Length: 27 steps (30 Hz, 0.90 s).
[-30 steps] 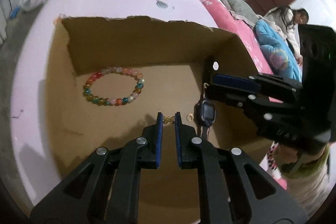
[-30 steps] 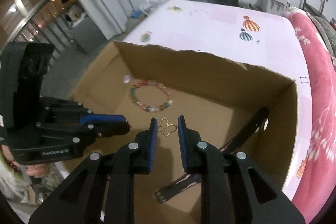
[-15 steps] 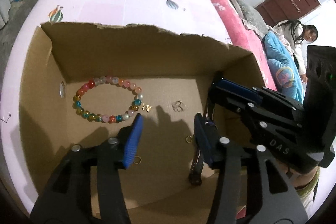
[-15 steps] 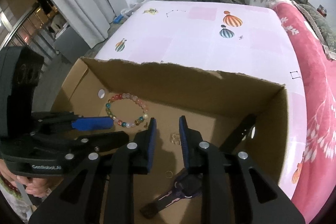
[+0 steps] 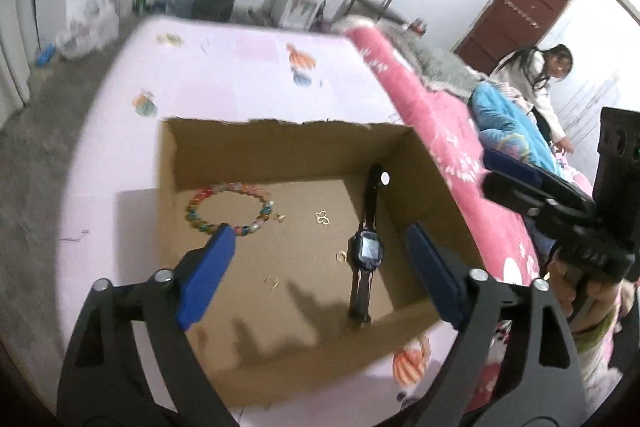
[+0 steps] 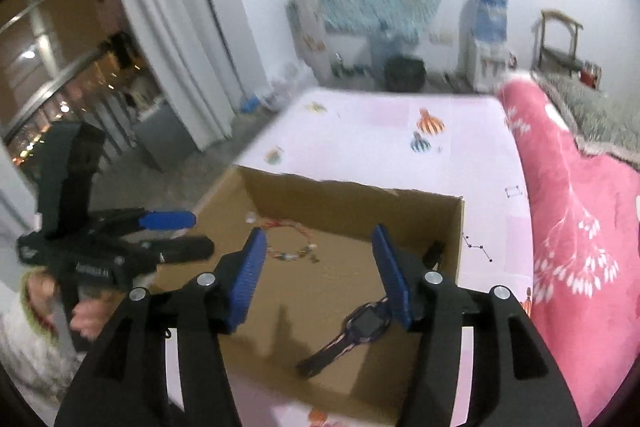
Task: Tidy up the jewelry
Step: 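Withdraw both grippers from the box and lower them to the table charms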
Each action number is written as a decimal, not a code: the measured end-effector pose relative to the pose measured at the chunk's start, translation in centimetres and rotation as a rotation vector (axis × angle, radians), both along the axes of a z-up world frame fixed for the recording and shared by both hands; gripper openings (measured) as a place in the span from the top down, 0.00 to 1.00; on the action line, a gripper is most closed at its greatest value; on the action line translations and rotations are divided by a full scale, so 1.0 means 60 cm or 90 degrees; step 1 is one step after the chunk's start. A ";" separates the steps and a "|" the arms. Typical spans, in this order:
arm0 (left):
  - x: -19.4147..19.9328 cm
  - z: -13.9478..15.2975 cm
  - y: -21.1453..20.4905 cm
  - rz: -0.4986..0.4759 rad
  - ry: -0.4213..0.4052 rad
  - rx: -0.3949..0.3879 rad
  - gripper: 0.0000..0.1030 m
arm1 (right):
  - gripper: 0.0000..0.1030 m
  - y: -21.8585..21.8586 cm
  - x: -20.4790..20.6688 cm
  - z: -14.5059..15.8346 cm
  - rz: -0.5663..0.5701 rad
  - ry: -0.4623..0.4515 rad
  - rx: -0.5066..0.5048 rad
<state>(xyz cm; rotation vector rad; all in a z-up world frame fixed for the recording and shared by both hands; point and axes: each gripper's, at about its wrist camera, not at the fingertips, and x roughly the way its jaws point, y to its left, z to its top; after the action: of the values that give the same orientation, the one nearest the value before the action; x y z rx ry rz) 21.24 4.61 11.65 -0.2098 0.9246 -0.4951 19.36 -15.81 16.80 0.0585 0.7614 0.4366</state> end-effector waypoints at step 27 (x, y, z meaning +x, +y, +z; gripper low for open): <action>-0.241 -0.241 0.074 0.073 -0.004 0.133 0.08 | 0.39 0.081 -0.221 -0.251 -0.015 0.124 0.029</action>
<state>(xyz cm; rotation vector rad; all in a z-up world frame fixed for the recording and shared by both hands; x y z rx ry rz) 6.78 9.03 -2.79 -0.0717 0.9458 -0.2910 6.08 -10.97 1.72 0.1544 0.9420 0.4298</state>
